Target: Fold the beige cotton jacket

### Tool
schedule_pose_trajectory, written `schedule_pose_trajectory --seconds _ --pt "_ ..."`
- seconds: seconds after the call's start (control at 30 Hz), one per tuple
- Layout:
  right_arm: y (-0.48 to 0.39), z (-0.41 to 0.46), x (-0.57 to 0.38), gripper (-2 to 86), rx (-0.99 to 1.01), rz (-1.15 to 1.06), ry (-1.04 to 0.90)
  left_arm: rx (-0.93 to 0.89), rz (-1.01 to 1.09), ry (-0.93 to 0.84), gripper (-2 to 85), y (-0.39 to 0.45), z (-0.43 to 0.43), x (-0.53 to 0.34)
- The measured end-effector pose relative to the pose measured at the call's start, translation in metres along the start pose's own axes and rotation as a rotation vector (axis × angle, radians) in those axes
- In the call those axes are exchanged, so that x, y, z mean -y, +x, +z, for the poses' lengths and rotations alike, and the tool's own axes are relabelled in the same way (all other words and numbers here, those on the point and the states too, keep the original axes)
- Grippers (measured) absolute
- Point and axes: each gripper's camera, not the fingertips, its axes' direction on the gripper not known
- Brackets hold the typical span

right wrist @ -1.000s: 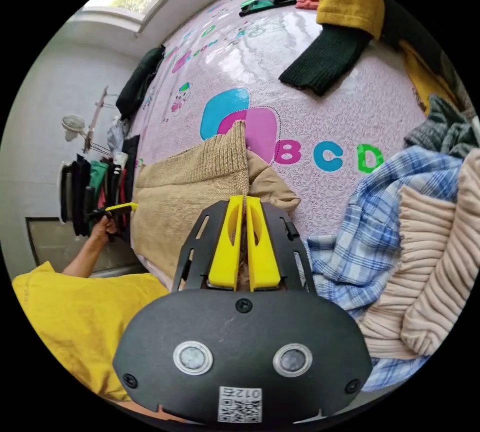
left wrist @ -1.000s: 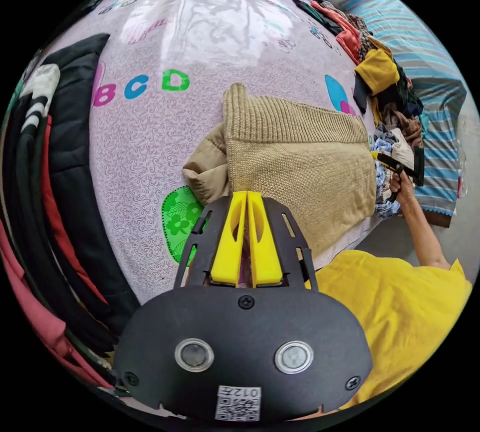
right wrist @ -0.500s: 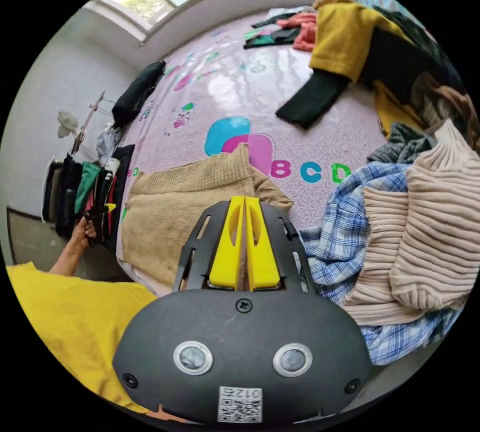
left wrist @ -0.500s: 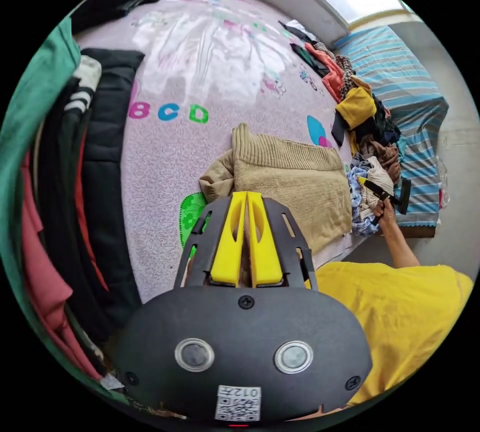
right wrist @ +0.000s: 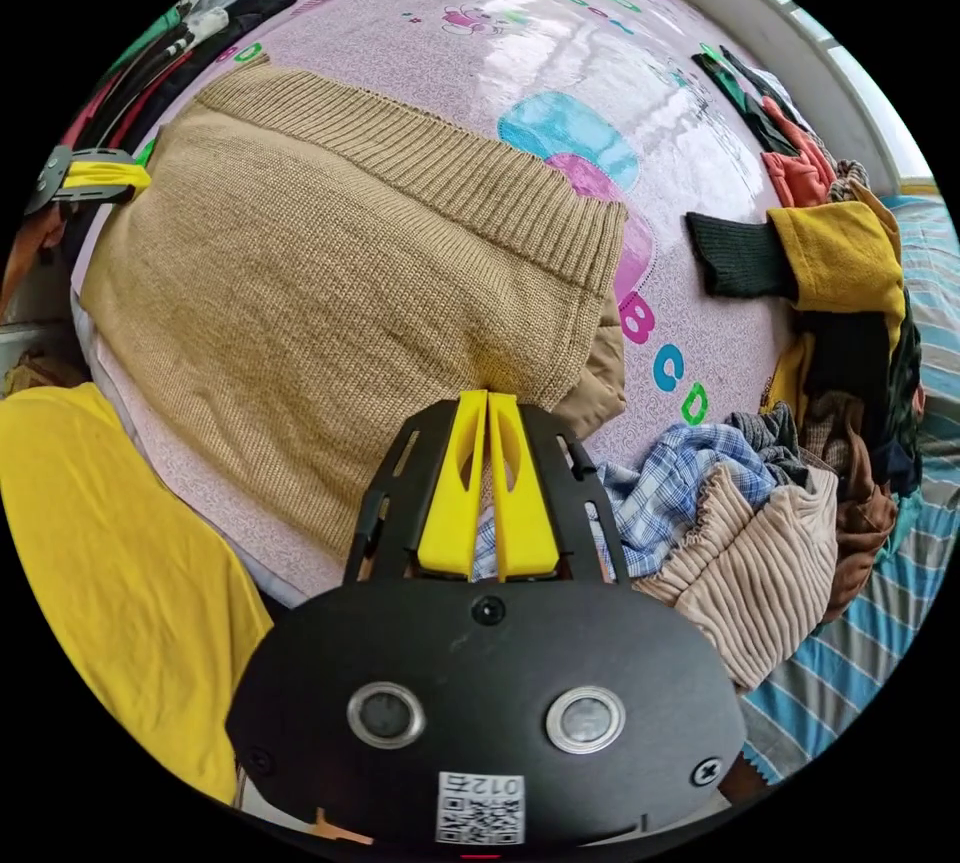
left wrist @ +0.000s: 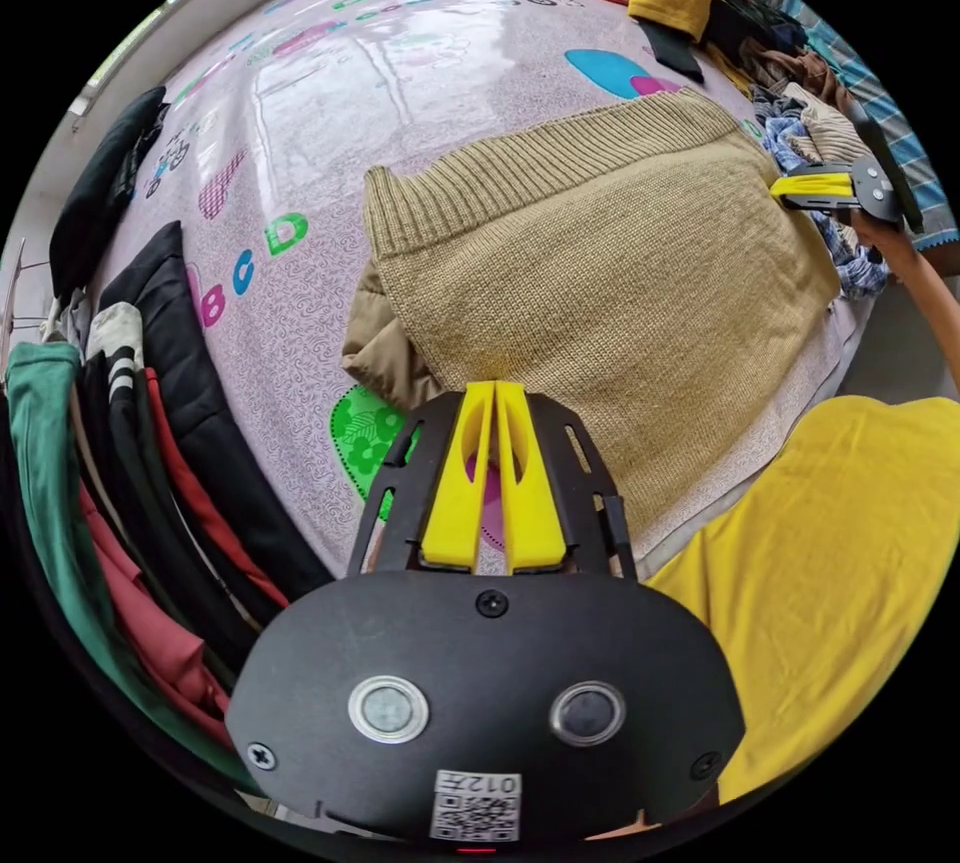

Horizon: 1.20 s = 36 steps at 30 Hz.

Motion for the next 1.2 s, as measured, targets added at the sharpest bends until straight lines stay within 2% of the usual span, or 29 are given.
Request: schedule_pose_trajectory --seconds 0.23,0.3,0.33,0.4,0.47,0.57,0.67,0.77,0.87,1.0,1.1,1.2 --pt "0.003 0.008 -0.015 0.4 0.123 0.172 0.112 -0.046 0.051 0.015 0.3 -0.004 0.001 0.005" --pt "-0.001 0.006 -0.017 0.3 0.109 0.142 0.107 -0.138 -0.007 -0.005 0.3 -0.019 -0.002 0.005" --pt "0.001 0.001 -0.019 0.2 0.116 0.157 0.098 -0.214 -0.101 -0.007 0.4 -0.032 -0.007 0.002" --pt "0.006 -0.015 -0.028 0.1 0.154 0.223 0.132 -0.225 -0.21 0.089 0.4 -0.042 -0.028 -0.013" --pt "0.002 -0.039 -0.052 0.0 0.17 0.249 0.233 -0.236 -0.18 0.179 0.4 -0.032 -0.048 -0.033" --pt "-0.018 -0.04 -0.072 0.0 0.201 0.207 0.247 -0.287 -0.062 0.104 0.3 -0.004 -0.033 -0.043" --pt "-0.032 -0.009 -0.078 0.0 0.072 0.193 0.139 -0.127 -0.034 -0.008 0.0 0.012 0.001 -0.045" --pt "-0.016 0.014 -0.081 -0.1 0.146 0.258 0.128 -0.213 -0.09 0.018 -0.1 -0.002 0.014 -0.044" --pt "0.004 0.016 -0.074 -0.1 0.227 0.347 0.087 -0.276 -0.059 -0.009 -0.1 -0.014 0.019 -0.039" --pt "0.009 -0.002 -0.082 -0.1 0.2 0.399 0.098 -0.291 -0.118 0.008 0.0 -0.029 0.009 -0.046" --pt "-0.007 -0.029 -0.1 -0.1 0.192 0.366 0.164 -0.255 -0.066 0.105 0.2 -0.018 -0.015 -0.06" --pt "-0.032 -0.027 -0.108 -0.1 0.204 0.282 0.133 -0.348 0.045 0.088 0.2 0.002 -0.006 -0.061"
